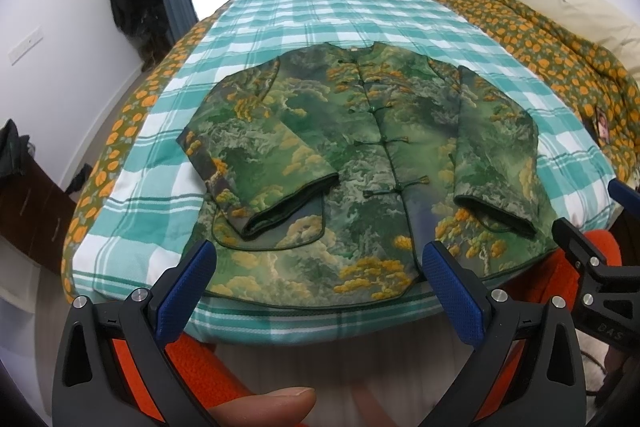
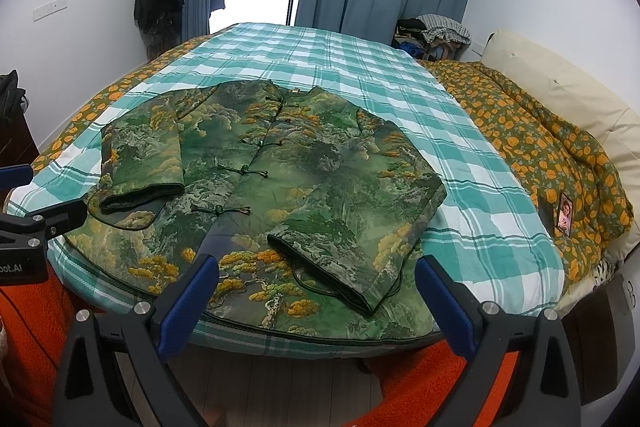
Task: Fold large clothes
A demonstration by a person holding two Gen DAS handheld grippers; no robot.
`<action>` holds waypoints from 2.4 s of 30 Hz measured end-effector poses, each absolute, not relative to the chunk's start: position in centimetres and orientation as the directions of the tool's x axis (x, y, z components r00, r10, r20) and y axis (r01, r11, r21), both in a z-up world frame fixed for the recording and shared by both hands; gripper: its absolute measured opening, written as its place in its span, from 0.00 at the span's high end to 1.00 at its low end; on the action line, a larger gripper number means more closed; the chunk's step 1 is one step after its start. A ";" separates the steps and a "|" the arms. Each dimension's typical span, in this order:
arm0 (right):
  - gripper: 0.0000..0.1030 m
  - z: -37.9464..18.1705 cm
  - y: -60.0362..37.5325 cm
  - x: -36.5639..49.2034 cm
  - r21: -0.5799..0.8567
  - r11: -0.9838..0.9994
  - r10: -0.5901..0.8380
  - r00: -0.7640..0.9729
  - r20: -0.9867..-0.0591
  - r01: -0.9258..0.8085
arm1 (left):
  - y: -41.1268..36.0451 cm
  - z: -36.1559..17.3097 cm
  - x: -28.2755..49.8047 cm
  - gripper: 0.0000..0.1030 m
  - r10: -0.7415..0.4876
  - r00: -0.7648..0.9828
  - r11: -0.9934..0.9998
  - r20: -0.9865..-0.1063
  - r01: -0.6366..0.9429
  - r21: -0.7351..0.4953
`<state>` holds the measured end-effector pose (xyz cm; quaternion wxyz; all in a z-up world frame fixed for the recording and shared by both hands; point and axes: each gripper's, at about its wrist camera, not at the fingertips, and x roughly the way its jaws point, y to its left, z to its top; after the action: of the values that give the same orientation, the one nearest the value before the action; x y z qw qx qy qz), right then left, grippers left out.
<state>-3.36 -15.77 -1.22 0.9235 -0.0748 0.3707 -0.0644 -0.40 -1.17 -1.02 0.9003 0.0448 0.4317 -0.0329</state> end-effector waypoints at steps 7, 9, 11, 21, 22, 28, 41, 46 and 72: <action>0.03 -1.3 -15.8 -3.3 -0.187 0.980 -0.177 0.717 -0.674 0.066 | -1.2 -1.0 -0.4 0.01 -0.020 0.626 0.994 -0.780 0.098 0.053; 0.03 -1.4 -15.9 -3.3 -0.186 0.980 -0.177 0.716 -0.675 0.067 | -1.2 -1.0 -0.4 0.01 -0.020 0.627 0.994 -0.779 0.098 0.054; 0.03 -1.4 -15.8 -3.3 -0.187 0.980 -0.177 0.716 -0.675 0.066 | -1.2 -1.0 -0.4 0.01 -0.021 0.626 0.994 -0.780 0.099 0.053; 0.03 -1.6 -16.2 -3.5 -0.185 0.980 -0.177 0.711 -0.680 0.066 | -1.4 -0.9 -0.4 0.01 -0.021 0.626 0.994 -0.780 0.100 0.054; 0.03 -1.5 -16.1 -3.4 -0.185 0.980 -0.177 0.711 -0.681 0.066 | -1.3 -0.9 -0.4 0.01 -0.021 0.626 0.994 -0.780 0.100 0.054; 0.03 -1.6 -16.1 -3.4 -0.185 0.980 -0.177 0.709 -0.682 0.066 | -1.3 -0.9 -0.4 0.01 -0.020 0.627 0.994 -0.779 0.100 0.054; 0.03 -1.8 -16.1 -3.5 -0.186 0.980 -0.177 0.706 -0.686 0.065 | -1.4 -0.9 -0.4 0.01 -0.019 0.627 0.994 -0.779 0.099 0.055; 0.03 -1.8 -16.1 -3.4 -0.187 0.980 -0.177 0.706 -0.685 0.064 | -1.4 -0.9 -0.4 0.00 -0.019 0.627 0.994 -0.779 0.099 0.056; 0.01 -11.5 -20.4 5.1 -0.188 0.950 -0.007 0.586 -0.811 -0.250 | 0.2 -2.8 0.4 0.00 -0.020 0.610 0.993 -0.792 0.104 0.055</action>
<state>5.12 -20.44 -11.47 0.8789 -0.1424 0.4499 0.0691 0.40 0.19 -2.78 0.8958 0.0476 0.4405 -0.0345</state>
